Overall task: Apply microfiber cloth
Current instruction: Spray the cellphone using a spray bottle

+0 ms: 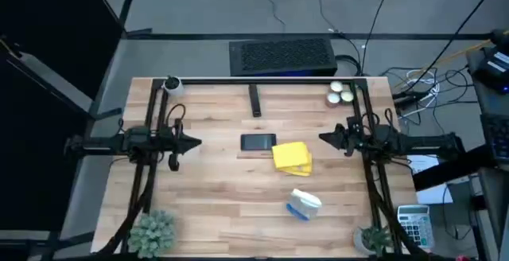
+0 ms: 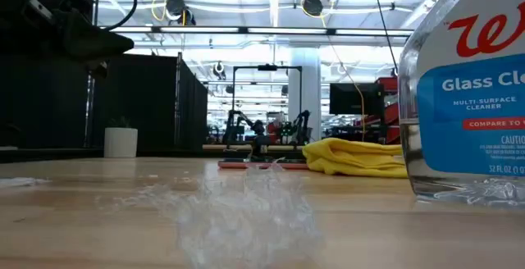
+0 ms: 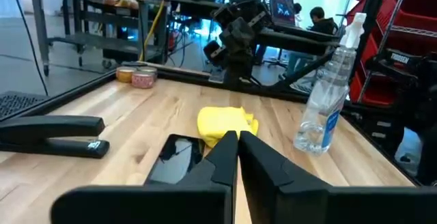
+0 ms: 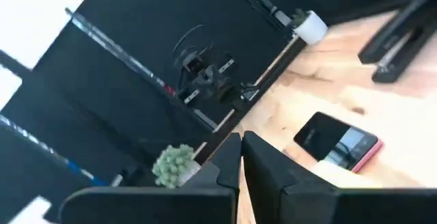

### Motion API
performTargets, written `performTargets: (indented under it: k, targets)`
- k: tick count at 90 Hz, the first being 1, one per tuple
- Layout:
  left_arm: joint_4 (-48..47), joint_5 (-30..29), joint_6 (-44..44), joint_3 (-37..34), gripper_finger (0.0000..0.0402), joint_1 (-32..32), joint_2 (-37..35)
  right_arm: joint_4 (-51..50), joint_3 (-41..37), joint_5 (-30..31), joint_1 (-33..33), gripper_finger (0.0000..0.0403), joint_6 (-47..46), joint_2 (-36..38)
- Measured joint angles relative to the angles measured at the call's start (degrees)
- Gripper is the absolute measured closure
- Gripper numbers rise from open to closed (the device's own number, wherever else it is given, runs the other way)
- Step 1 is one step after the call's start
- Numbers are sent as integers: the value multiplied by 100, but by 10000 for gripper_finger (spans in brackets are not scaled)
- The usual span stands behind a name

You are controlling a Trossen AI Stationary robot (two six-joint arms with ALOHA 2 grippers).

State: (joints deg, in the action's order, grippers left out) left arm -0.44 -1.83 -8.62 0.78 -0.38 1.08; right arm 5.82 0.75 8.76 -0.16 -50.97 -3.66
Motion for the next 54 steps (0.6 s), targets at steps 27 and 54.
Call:
performTargets:
  k: [27,54]
  targets:
    - [304,-139,86,-22,401,0,0,370,-9,1387,-6,403,780,-159]
    - [375,-925,647,-20,401,3,287,824,1501,1366,-765,403,1984,-2914]
